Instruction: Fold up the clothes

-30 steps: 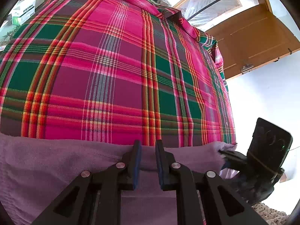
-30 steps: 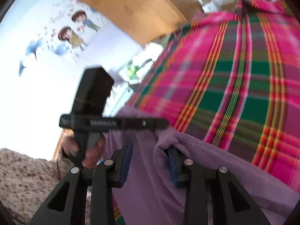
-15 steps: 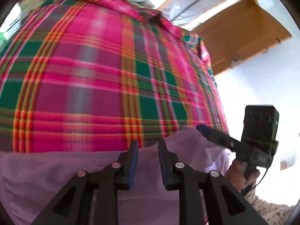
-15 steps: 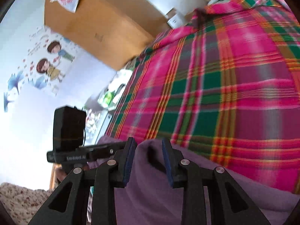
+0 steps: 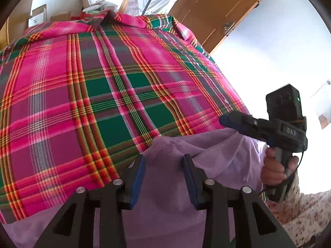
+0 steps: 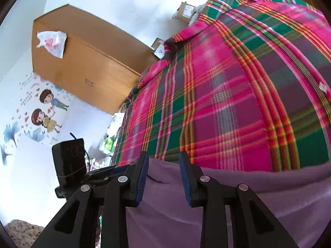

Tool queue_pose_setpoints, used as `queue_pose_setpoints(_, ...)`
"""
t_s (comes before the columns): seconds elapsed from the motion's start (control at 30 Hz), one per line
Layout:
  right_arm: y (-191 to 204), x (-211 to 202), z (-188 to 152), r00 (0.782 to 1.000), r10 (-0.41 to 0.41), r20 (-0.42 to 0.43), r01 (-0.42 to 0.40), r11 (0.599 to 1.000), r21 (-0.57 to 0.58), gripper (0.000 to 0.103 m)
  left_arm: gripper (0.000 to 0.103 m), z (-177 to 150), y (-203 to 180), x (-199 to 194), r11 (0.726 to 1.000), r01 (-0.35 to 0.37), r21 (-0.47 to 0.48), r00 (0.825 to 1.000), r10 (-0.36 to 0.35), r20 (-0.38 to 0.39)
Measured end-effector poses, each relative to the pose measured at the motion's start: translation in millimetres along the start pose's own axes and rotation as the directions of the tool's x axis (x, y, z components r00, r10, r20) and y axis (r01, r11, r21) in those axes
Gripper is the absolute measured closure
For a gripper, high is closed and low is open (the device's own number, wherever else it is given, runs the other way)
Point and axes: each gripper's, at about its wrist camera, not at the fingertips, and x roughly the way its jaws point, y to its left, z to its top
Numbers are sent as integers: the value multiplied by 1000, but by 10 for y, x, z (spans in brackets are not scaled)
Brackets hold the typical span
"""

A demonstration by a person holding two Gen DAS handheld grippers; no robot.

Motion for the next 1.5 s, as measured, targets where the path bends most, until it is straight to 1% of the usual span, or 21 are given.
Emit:
queue_pose_setpoints(0.13,-40,-44,-27,1000,-13,8,13,1000,10,70,66,49,91,56,998,18,-58,1000,-19,-6)
queue_pose_setpoints(0.17,-51,-61,-31,1000,-17,12,17,1000,10,70,69,62,119,62,996,32,-79,999,-33,-3)
queue_pose_setpoints(0.2,-69,-75,-33,1000,-20,16,20,1000,16,70,72,82,160,70,994,45,-104,999,-45,3)
queue_pose_setpoints(0.23,-91,-87,-32,1000,-21,20,21,1000,24,70,83,101,199,77,991,54,-126,999,-53,7)
queue_pose_setpoints(0.33,-130,-103,-21,999,-29,30,28,999,41,70,95,143,285,118,985,38,-170,999,-38,4)
queue_pose_setpoints(0.4,-135,-122,-25,999,-40,31,38,999,38,70,96,129,277,114,984,41,-171,999,-39,17)
queue_pose_setpoints(0.47,-130,-156,-18,998,-56,40,55,998,25,70,96,120,235,89,987,22,-157,999,-18,28)
queue_pose_setpoints(0.6,-120,-238,-1,994,-85,66,85,996,2,70,97,173,195,-76,985,35,-169,993,-15,115)
queue_pose_setpoints(0.67,-131,-247,-4,992,-109,71,109,994,-5,70,97,230,195,-84,986,29,-167,991,-6,133)
queue_pose_setpoints(0.83,-81,-249,-43,977,-203,64,207,976,-63,70,97,319,365,265,972,-40,-230,998,52,47)
queue_pose_setpoints(0.93,40,-262,-60,954,-289,75,298,934,-194,70,97,302,376,346,972,-58,-228,997,67,35)
queue_pose_setpoints(1.0,118,-245,-76,929,-360,78,367,882,-296,70,97,314,405,359,968,-44,-249,998,54,35)
queue_pose_setpoints(1.03,157,-231,-101,922,-380,69,380,858,-347,70,97,318,415,366,966,-39,-257,998,49,34)
queue_pose_setpoints(1.07,196,-218,-131,919,-391,57,380,835,-397,70,97,315,412,375,965,-39,-260,998,50,33)
queue_pose_setpoints(1.13,284,-171,-208,925,-379,27,341,799,-495,70,97,310,407,392,964,-41,-265,998,51,31)
queue_pose_setpoints(1.17,306,-126,-240,922,-387,14,335,779,-530,70,96,307,405,401,963,-41,-267,998,51,30)
queue_pose_setpoints(1.23,313,-20,-284,906,-423,-8,342,743,-575,70,96,305,416,409,959,-30,-280,999,39,27)
queue_pose_setpoints(1.3,281,72,-297,896,-443,-33,341,732,-591,70,95,303,467,402,948,3,-318,1000,5,22)
queue_pose_setpoints(1.37,250,95,-284,897,-440,-44,333,738,-587,70,87,298,525,386,936,34,-350,999,-31,14)
queue_pose_setpoints(1.43,231,100,-273,900,-432,-49,327,746,-580,71,79,239,585,273,930,45,-366,999,-40,23)
queue_pose_setpoints(1.5,233,93,-276,903,-427,-48,324,750,-577,88,78,198,600,192,930,50,-364,999,-41,34)
